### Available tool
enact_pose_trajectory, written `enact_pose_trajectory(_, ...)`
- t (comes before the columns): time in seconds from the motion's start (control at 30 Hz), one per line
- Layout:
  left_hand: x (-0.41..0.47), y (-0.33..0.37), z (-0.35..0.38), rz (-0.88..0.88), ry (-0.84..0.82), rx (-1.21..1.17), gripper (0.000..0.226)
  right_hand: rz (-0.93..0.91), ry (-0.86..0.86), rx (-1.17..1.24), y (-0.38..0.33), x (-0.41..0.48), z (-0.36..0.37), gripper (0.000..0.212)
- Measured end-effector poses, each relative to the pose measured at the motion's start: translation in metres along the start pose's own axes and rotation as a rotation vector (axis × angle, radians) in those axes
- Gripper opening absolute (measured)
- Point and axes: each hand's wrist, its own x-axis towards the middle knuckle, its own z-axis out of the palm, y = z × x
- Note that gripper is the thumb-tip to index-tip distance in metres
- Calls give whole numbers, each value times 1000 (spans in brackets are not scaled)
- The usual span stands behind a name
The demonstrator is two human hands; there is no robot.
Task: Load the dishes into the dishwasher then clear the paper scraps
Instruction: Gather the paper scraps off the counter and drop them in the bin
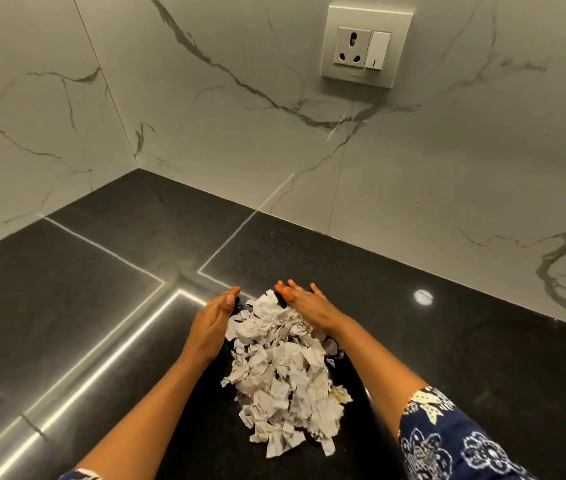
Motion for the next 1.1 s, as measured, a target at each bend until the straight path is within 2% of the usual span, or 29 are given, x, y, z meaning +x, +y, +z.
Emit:
enact_pose_trajectory(0.1,0,-5,2,33,-11,60,85,-36,-152,40,-8,-1,-3,56)
enact_pose_trajectory(0.2,-1,-3,3,31,-93,136,86,-4,-199,241,-11,-20,-8,58)
enact_pose_trajectory(0.27,-7,3,2,11,-148,125,79,33,-40,337,-9,-40,-12,54)
enact_pose_trajectory(0.33,-24,9,0,-44,-130,4,85,37,252,324,-5,-67,-8,44)
enact_pose_trajectory(0.43,-73,13,2,-115,-2,-141,70,46,611,290,-2,-123,27,35)
enact_pose_trajectory(0.5,-110,12,8,-94,111,-163,73,92,694,327,-5,-155,67,43)
enact_pose_trajectory(0.6,-137,12,26,-94,244,-128,61,149,734,384,-11,-162,116,68)
enact_pose_trajectory(0.67,-131,16,37,-134,267,-139,57,157,797,298,-10,-143,125,75)
enact_pose_trajectory(0.83,-85,23,47,-144,311,-67,81,128,840,188,-14,-94,99,62)
enact_pose_trajectory(0.97,-60,27,46,-118,231,-61,67,142,805,285,-22,-78,83,43)
enact_pose_trajectory(1.1,-64,28,60,-110,106,-146,61,147,688,487,-35,-72,89,41)
